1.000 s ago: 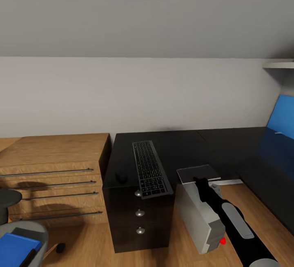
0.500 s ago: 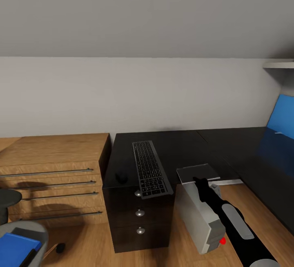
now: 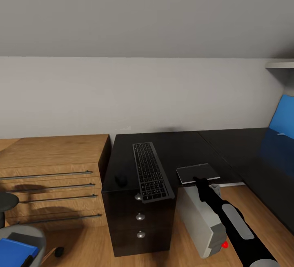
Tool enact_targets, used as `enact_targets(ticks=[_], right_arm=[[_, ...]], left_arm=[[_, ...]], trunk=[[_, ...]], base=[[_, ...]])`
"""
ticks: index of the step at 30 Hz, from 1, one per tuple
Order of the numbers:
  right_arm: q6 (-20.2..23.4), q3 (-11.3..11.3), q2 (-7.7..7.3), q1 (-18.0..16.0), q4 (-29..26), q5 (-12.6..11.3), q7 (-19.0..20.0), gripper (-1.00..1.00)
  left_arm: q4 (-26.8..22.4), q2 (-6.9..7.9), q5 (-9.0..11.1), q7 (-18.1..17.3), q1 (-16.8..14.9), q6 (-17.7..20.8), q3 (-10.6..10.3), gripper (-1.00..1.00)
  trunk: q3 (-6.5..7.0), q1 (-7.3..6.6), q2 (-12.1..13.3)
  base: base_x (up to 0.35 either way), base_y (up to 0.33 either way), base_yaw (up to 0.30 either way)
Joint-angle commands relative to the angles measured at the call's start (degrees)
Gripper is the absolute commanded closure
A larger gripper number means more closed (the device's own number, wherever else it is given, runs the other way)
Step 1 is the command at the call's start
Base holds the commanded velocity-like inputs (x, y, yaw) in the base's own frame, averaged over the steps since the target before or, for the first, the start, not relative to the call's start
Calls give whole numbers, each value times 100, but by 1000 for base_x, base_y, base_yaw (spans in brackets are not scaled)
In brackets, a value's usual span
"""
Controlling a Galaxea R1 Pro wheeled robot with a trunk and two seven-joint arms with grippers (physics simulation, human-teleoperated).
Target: In the bedroom, organize the workspace by keeping the computer under the desk, ensuring the monitor is on the desk, placing the keyboard on the desk next to the monitor, placing the mouse on the desk next to the keyboard, moving the folder from the swivel chair onto the desk next to the mouse, stacking the notebook on top of the folder with the pen on top of the notebook, and positioning the swivel chair next to the desk.
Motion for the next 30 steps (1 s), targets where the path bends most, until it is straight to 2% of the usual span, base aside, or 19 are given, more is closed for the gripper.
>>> enact_targets(ticks=[1,3,4,22,30], right_arm=[[4,10,-5,-2,0,-40,11,100],[5,10,-5,-4,0,-41,6,100],[6,10,-5,-3,0,-41,3,-100],[7,11,-5,0,0,-41,-7,-100],[7,10,-5,-1,0,-41,-7,-100]], left_arm=[[-3,3,60,24,-1,-33,-15,-100],[-2,3,60,24,-1,-33,-14,-100],[-2,3,60,24,-1,-33,-14,-100],[-1,9,60,24,-1,-33,-9,-100],[2,11,60,24,-1,-33,-5,-100]], trunk=[[-4,0,-2],[-4,0,-2],[-4,0,-2],[-4,0,-2],[-4,0,-2]], base=[[10,2,0],[6,1,0],[3,1,0],[-1,0,0],[-189,0,0]])
